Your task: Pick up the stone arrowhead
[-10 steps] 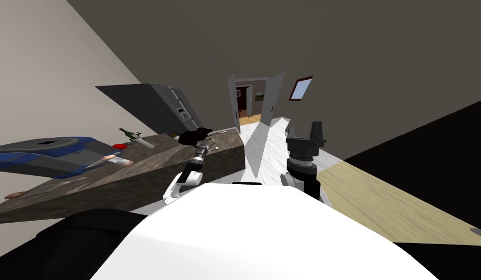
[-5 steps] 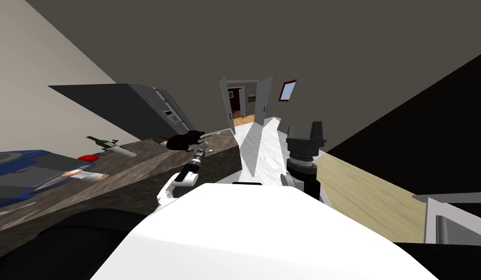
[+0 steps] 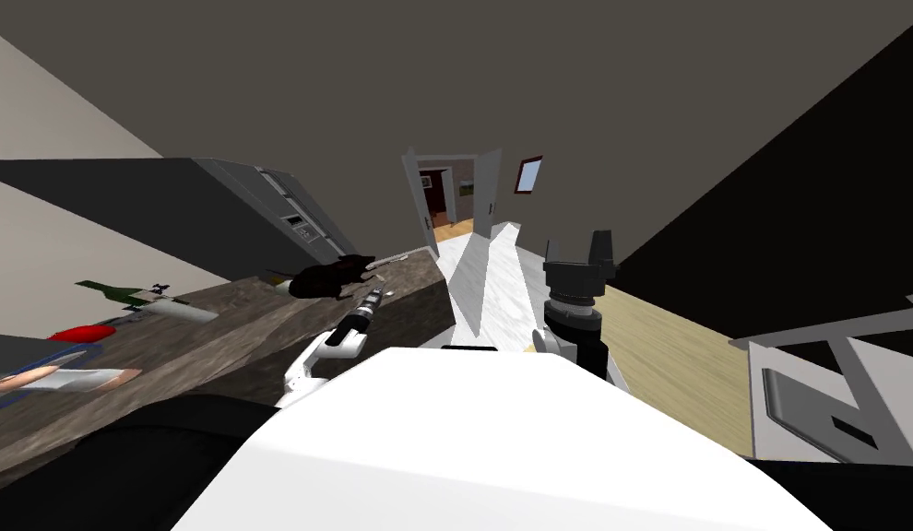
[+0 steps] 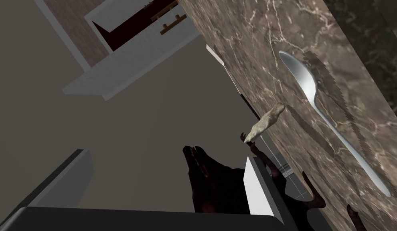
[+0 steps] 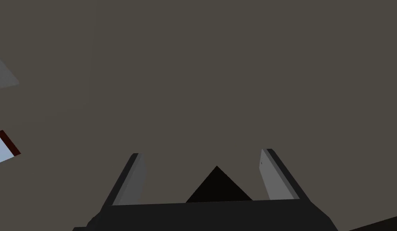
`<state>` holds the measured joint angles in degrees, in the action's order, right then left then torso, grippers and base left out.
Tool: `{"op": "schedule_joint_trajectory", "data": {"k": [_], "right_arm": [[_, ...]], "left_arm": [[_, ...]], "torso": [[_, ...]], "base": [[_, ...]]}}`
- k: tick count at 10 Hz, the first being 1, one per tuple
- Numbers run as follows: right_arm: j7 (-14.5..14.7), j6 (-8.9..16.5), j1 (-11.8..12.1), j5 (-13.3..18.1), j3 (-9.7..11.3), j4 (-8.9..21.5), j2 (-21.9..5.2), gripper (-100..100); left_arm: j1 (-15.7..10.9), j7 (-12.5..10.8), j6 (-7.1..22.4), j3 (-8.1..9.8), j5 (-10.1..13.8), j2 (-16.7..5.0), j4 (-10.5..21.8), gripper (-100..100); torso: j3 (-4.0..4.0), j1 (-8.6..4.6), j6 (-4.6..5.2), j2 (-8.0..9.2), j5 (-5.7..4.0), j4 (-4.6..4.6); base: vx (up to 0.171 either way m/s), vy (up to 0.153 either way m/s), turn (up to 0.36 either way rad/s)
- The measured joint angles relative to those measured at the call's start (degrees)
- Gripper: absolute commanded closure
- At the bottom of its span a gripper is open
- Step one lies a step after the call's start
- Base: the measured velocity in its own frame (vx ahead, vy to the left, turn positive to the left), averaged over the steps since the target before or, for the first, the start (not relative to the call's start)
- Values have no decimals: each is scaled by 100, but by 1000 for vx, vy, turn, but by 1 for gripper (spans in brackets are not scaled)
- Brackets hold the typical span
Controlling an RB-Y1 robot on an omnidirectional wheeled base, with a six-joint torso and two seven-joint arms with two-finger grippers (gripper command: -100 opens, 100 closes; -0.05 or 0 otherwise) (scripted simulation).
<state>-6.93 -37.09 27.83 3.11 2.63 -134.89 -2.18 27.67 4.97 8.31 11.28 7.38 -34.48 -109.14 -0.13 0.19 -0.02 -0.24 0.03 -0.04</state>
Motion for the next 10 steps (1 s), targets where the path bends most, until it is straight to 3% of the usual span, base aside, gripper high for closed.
{"op": "schedule_joint_trajectory", "data": {"k": [4, 6, 8, 10], "right_arm": [[0, 0, 1, 0, 0, 0, 0, 0], [0, 0, 0, 0, 0, 0, 0, 0], [0, 0, 1, 0, -1, 0, -1, 0], [0, 0, 1, 0, -1, 0, 0, 0]], "left_arm": [[179, 40, 458, 120, -161, -294, 195, -100], [244, 72, 570, 156, -294, -444, 509, -100], [290, 91, 909, 217, -411, -702, 703, -100], [335, 123, 943, 234, -530, -755, 936, -100]], "torso": [[-1, 4, -2, -1, 1, -1], [-2, 13, 0, -3, 3, -1], [-17, 20, -1, -30, 5, -6], [-5, 9, -2, -8, 3, -2]], "base": [[68, 19, -147], [102, 65, -222], [131, 58, -113], [88, 55, -134]]}}
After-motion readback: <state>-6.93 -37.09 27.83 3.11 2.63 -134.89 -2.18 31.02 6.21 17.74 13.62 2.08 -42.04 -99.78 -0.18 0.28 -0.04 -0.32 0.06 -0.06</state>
